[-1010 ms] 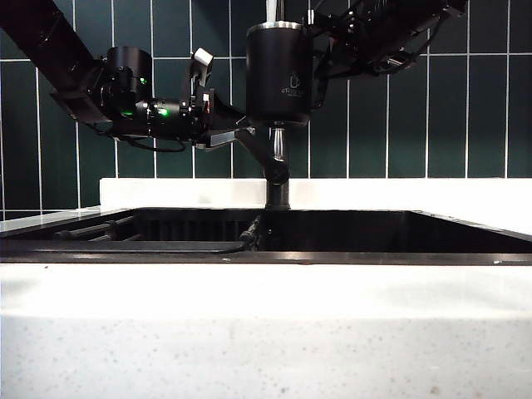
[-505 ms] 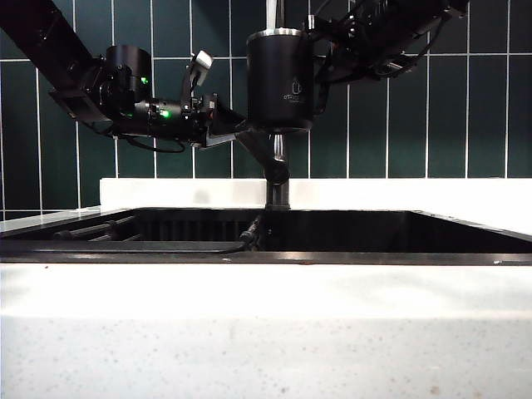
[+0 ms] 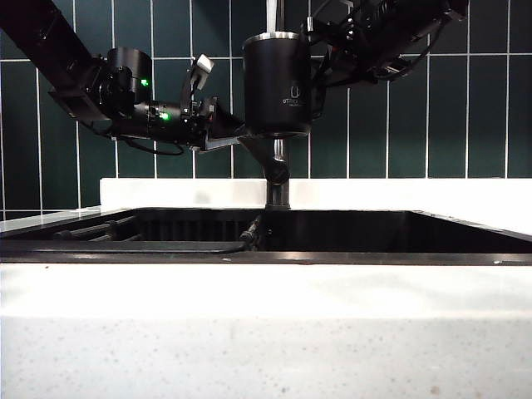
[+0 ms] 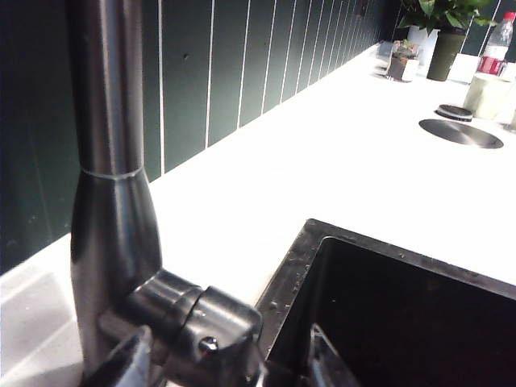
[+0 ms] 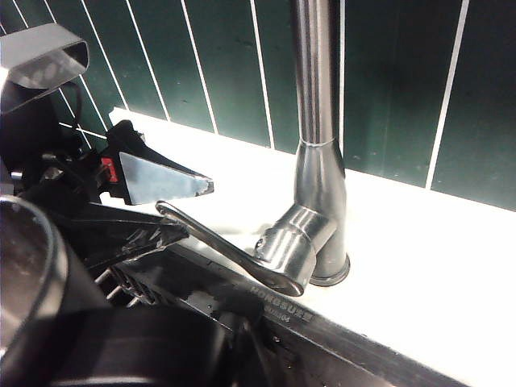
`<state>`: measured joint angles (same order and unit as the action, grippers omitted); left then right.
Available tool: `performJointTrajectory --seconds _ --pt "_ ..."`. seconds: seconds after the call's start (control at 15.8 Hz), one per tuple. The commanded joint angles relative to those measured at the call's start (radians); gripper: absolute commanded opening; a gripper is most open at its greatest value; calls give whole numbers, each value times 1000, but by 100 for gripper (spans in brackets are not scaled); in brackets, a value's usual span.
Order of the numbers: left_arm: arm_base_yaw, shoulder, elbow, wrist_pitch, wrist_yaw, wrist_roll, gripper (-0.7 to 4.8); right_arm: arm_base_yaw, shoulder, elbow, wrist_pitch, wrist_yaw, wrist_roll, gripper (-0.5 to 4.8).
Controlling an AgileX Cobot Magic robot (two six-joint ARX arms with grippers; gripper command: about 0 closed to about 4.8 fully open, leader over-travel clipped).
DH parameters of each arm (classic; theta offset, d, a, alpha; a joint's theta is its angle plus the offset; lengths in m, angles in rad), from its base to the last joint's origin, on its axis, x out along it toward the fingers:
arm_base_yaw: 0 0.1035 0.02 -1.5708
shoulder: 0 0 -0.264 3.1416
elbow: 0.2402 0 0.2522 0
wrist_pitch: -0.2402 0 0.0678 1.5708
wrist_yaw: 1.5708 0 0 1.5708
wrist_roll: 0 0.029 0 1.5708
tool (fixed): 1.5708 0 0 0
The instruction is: Pick up the mug next to the sink, go to the faucet to get some water, pour the water into the sink, and finally put the mug back to its place.
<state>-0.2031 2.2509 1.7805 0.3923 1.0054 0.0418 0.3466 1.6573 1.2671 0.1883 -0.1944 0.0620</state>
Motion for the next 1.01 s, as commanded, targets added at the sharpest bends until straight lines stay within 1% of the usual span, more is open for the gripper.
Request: performJointTrajectory --seconds 0.06,0.13,0.25,0.38,0.44,0.51,0.69,0.76,0.82,0.88,0.95,1.01 --pt "3 -10 1 6 -25 15 245 1 -11 9 48 -10 8 -1" --pt "3 -10 1 6 -48 25 245 1 -11 9 48 -10 8 -1" --pt "3 -10 1 8 -132 50 245 1 -11 9 48 -10 8 -1" --pt "3 -10 1 13 -240 64 245 1 -11 9 47 -10 -8 -1" --pt "3 -10 1 14 -347 64 244 1 -11 9 47 -10 -11 -1" --pt "3 -10 1 16 -386 63 244 1 -11 9 46 -10 -11 -1" --pt "2 -15 0 16 -395 54 244 1 -11 9 39 -10 -14 -1" --pt "2 -26 -1 13 -358 47 244 0 -11 9 40 -10 -15 -1" --pt "2 -51 -1 11 -288 26 244 -1 -13 9 40 -7 -49 -1" --pt "2 -85 -1 -2 -253 2 245 -5 -20 9 30 2 -98 -1" --pt "2 -111 -1 -30 -241 2 245 -5 -26 9 19 24 -140 -1" --pt "2 -166 -1 -111 -241 6 245 -5 -39 10 0 56 -230 -1"
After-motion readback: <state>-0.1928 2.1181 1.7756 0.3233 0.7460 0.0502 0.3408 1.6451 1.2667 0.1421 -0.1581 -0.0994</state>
